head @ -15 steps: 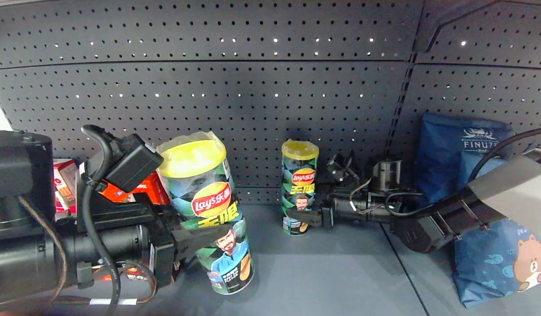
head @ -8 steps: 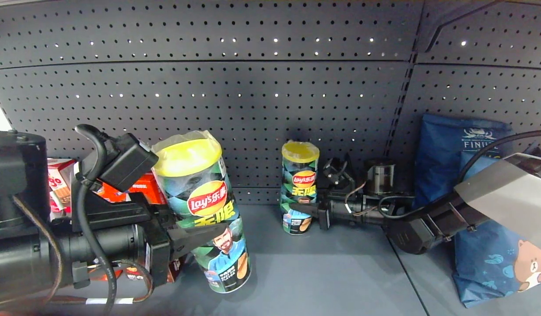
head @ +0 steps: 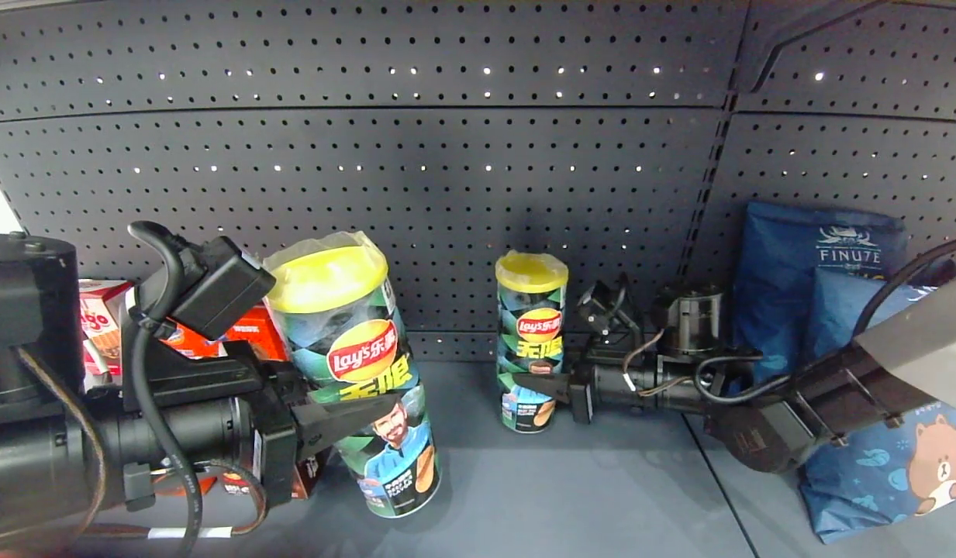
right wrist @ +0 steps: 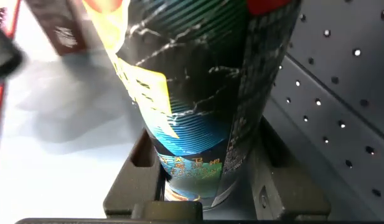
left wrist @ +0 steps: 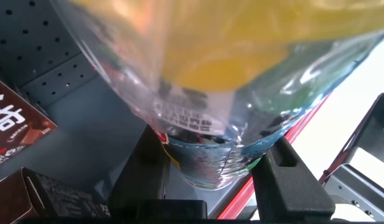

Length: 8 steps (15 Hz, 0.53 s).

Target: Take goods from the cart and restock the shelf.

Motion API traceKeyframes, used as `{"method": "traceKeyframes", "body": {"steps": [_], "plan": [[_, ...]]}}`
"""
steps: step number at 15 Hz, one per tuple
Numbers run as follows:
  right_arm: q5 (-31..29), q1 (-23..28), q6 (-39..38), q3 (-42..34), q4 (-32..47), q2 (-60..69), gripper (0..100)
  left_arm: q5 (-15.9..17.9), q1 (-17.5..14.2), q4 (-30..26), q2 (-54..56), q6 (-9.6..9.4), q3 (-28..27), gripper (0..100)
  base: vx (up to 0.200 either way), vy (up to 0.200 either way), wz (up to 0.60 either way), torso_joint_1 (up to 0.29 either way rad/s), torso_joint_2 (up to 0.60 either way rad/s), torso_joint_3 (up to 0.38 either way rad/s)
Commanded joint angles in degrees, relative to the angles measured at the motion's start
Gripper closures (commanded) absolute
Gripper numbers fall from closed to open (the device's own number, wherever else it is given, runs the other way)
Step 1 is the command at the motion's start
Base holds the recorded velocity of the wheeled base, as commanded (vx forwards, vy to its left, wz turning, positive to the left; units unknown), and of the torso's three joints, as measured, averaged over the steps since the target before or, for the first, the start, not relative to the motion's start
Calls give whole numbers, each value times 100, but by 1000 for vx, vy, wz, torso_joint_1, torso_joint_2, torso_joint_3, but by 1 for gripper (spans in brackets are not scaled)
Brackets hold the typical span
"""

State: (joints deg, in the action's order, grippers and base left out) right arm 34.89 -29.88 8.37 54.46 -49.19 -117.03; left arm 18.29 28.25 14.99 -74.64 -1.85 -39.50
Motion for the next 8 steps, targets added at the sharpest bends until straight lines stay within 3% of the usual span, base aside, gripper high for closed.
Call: {"method": "traceKeyframes", "body": {"steps": [1,8], "plan": [[-114,-211,-11,-418,-21,655,100,0,-3,3,46,1,3,100,0,0,0,0,0,0],[-351,-607,-90,-1991,-117,1886,100,-9,-12,3,143,1,56,100,0,0,0,0,0,0]]}}
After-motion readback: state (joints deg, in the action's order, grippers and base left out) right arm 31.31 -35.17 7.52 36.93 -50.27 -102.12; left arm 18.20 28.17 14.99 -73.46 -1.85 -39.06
